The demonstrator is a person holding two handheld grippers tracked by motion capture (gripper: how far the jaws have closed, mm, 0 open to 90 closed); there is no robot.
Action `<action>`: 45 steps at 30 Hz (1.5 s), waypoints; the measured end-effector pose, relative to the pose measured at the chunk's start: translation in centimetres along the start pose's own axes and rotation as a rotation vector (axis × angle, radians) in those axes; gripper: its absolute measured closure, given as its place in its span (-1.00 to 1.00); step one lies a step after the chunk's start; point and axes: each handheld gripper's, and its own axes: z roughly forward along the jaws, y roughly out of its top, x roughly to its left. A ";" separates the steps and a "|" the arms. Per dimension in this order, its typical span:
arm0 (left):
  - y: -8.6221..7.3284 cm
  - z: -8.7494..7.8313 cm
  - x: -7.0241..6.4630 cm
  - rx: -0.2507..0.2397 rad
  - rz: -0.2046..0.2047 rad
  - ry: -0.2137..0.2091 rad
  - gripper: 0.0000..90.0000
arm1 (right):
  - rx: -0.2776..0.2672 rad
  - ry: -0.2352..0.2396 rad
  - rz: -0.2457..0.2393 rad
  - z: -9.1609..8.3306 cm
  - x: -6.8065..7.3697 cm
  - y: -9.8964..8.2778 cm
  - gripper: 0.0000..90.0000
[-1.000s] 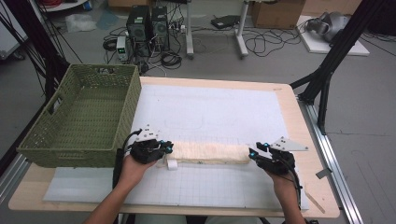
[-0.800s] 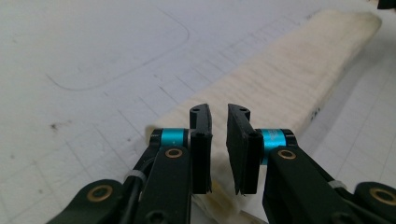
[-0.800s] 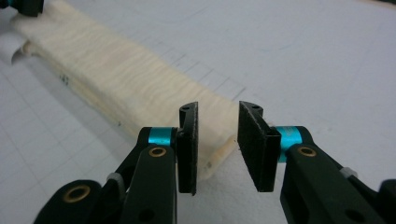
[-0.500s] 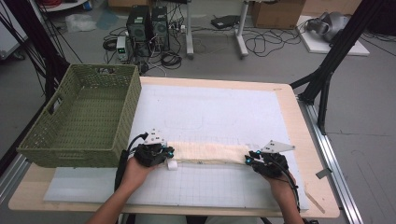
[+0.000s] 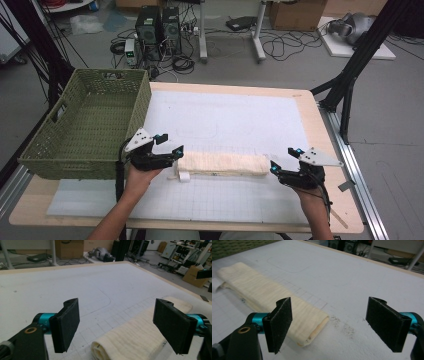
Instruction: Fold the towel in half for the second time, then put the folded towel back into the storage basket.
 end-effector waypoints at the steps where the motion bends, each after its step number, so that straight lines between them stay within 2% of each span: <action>1: 0.0 -0.2 0.0 -0.008 0.009 -0.007 -0.58 | -0.002 0.014 0.001 -0.1 -0.1 0.0 -0.54; 4: 0.1 -0.4 0.1 -0.015 0.024 -0.019 -0.60 | 0.015 0.012 -0.013 -0.2 -0.2 -0.2 -0.57; 6: 0.1 -0.4 0.2 -0.007 0.027 -0.019 -0.60 | 0.026 -0.009 -0.015 -0.2 -0.5 -0.3 -0.77; 8: 0.0 -0.3 0.2 -0.001 0.029 -0.019 -0.60 | 0.013 0.000 0.016 -0.3 -0.9 -0.4 -0.77; 10: 0.0 -0.4 0.1 0.006 0.050 -0.012 -0.59 | 0.004 -0.003 0.035 -0.4 -1.2 -0.5 -0.77; 15: 0.0 -0.5 0.2 0.003 0.049 -0.004 -0.56 | 0.004 -0.029 0.024 -0.4 -1.3 -0.5 -0.77; 21: -0.2 0.0 0.3 0.025 0.051 0.002 -0.56 | -0.001 -0.022 0.020 -0.3 -1.3 -0.6 -0.77; 27: -0.3 0.1 0.3 0.040 0.055 0.000 -0.56 | -0.002 -0.024 0.045 -0.4 -1.4 -0.6 -0.77; 33: -0.5 -0.1 0.4 0.049 0.056 -0.002 -0.55 | 0.007 -0.016 0.028 0.1 -1.3 -0.5 -0.77; 37: -0.5 -0.2 0.3 0.050 0.043 -0.013 -0.55 | 0.007 -0.009 0.020 0.2 -1.1 -0.5 -0.77; 41: -0.7 0.2 0.1 0.079 0.032 -0.015 -0.54 | 0.019 -0.003 0.010 0.2 -1.0 -0.7 -0.77; 45: -1.0 0.7 0.0 0.139 0.016 -0.025 -0.52 | 0.022 -0.007 0.019 0.0 -1.1 -0.8 -0.77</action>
